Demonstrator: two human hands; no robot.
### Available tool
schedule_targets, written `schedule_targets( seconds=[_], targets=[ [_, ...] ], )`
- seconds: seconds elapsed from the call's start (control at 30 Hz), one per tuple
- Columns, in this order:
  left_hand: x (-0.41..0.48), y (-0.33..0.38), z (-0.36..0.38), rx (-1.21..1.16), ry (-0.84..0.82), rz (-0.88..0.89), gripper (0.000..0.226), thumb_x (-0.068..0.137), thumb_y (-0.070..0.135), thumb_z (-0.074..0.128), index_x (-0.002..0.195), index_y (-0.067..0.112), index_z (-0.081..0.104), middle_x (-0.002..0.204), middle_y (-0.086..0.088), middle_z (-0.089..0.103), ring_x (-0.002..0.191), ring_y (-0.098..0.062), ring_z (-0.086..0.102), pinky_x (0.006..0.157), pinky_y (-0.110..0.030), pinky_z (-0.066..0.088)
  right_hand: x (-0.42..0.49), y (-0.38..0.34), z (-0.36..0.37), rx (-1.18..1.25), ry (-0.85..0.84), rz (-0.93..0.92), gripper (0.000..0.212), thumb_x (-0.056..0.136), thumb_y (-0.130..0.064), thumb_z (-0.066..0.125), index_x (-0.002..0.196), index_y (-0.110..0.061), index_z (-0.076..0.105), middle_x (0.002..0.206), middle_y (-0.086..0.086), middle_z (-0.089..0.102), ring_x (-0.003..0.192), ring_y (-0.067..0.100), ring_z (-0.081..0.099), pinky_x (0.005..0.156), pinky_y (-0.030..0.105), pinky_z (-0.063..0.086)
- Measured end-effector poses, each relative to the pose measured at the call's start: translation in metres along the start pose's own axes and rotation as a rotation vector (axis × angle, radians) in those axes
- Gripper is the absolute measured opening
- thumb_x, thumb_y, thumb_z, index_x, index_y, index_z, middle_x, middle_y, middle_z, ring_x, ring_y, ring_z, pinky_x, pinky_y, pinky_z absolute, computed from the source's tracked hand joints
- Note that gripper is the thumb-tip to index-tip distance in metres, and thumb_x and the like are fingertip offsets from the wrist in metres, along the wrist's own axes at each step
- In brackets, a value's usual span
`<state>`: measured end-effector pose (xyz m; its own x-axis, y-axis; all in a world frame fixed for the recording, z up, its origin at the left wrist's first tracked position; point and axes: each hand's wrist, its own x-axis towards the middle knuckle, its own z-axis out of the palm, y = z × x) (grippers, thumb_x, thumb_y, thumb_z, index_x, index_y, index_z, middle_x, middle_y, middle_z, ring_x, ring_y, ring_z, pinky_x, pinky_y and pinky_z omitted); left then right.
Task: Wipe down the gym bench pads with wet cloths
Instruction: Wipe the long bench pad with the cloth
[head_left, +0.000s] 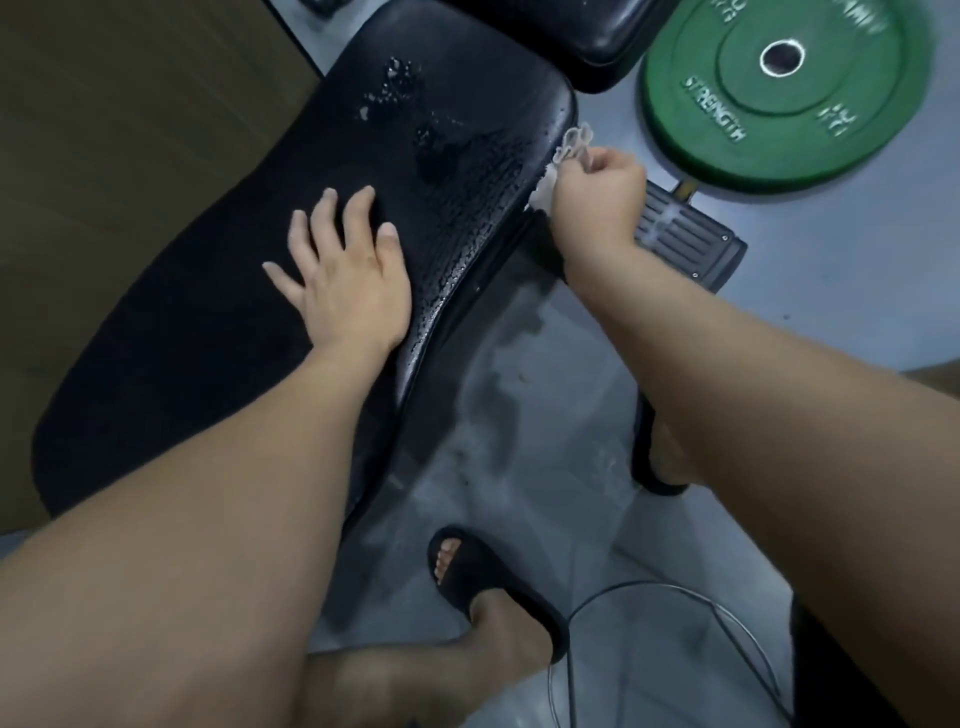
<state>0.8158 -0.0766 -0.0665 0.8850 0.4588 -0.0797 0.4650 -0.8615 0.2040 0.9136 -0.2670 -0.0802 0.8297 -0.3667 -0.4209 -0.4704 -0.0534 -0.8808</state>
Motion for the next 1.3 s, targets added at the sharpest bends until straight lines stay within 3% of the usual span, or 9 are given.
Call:
schedule_targets(
  seconds=[0.2,0.3,0.43,0.57,0.73,0.83,1.07,1.2,1.3],
  targets=[
    [0.0,0.0,0.004,0.021,0.073,-0.016,0.048,0.104,0.049,0.028,0.15,0.044,0.034,0.165,0.009,0.025,0.155,-0.023,0.012,0.124,-0.062,0.004,-0.059,0.045,0.023,0.016,-0.123,0.093,0.013,0.084,-0.016,0.059,0.072,-0.017,0.063,0.065,0.0,0.067,0.065,0.021,0.063,0.062,0.033,0.05],
    [0.001,-0.001,0.005,0.03,0.084,-0.013,0.047,0.104,0.048,0.029,0.15,0.044,0.035,0.164,0.009,0.027,0.155,-0.023,0.013,0.124,-0.061,0.004,-0.016,0.017,0.013,-0.032,-0.059,0.067,0.027,0.081,-0.004,0.051,0.058,-0.019,0.05,0.054,-0.005,0.051,0.056,0.019,0.052,0.057,0.027,0.042],
    [0.002,-0.002,0.006,0.036,0.098,-0.006,0.046,0.105,0.047,0.029,0.15,0.043,0.034,0.163,0.008,0.028,0.154,-0.025,0.015,0.124,-0.061,0.005,0.013,0.003,0.012,0.0,0.039,0.072,0.023,0.092,-0.005,0.051,0.073,-0.018,0.053,0.065,-0.002,0.052,0.057,0.014,0.047,0.051,0.021,0.036],
    [0.003,-0.001,0.006,0.051,0.108,-0.001,0.047,0.104,0.046,0.03,0.151,0.041,0.034,0.163,0.005,0.029,0.153,-0.027,0.017,0.124,-0.062,0.006,-0.018,0.028,0.014,0.068,-0.086,0.145,0.022,0.087,-0.004,0.058,0.072,-0.019,0.06,0.064,-0.001,0.063,0.063,0.018,0.059,0.06,0.028,0.047],
    [0.003,-0.001,0.005,0.046,0.125,0.006,0.047,0.104,0.045,0.03,0.15,0.04,0.036,0.162,0.004,0.031,0.153,-0.027,0.019,0.124,-0.062,0.007,0.013,0.001,0.007,0.102,-0.075,0.201,0.036,0.085,0.01,0.047,0.061,-0.017,0.048,0.043,-0.005,0.047,0.043,0.017,0.045,0.046,0.023,0.034],
    [0.003,-0.001,0.007,0.045,0.134,0.003,0.047,0.103,0.044,0.031,0.15,0.04,0.037,0.161,0.005,0.032,0.152,-0.026,0.02,0.124,-0.061,0.007,-0.002,0.018,0.013,0.094,-0.054,0.182,0.033,0.088,0.006,0.052,0.065,-0.019,0.054,0.057,-0.005,0.055,0.056,0.016,0.052,0.059,0.026,0.042],
    [0.002,0.001,0.004,0.036,0.134,0.005,0.047,0.103,0.043,0.031,0.15,0.039,0.037,0.161,0.004,0.033,0.152,-0.027,0.02,0.124,-0.061,0.008,-0.122,0.073,0.017,-0.018,-0.486,0.295,0.032,0.089,0.0,0.061,0.066,-0.02,0.051,0.061,0.0,0.051,0.055,0.012,0.045,0.051,0.021,0.04],
    [0.003,0.001,0.004,0.032,0.138,0.001,0.048,0.102,0.043,0.032,0.149,0.04,0.038,0.161,0.004,0.033,0.153,-0.026,0.02,0.124,-0.06,0.006,-0.064,0.054,0.02,0.162,-0.253,0.317,0.023,0.086,0.001,0.06,0.07,-0.015,0.061,0.067,0.008,0.06,0.063,0.02,0.054,0.062,0.033,0.045],
    [0.003,0.001,0.004,0.027,0.138,-0.002,0.048,0.102,0.043,0.032,0.149,0.041,0.038,0.161,0.006,0.033,0.152,-0.025,0.02,0.124,-0.06,0.007,-0.089,0.06,0.026,0.145,-0.215,0.305,0.025,0.091,0.0,0.06,0.074,-0.018,0.057,0.066,0.0,0.057,0.058,0.012,0.049,0.056,0.022,0.041]
  ],
)
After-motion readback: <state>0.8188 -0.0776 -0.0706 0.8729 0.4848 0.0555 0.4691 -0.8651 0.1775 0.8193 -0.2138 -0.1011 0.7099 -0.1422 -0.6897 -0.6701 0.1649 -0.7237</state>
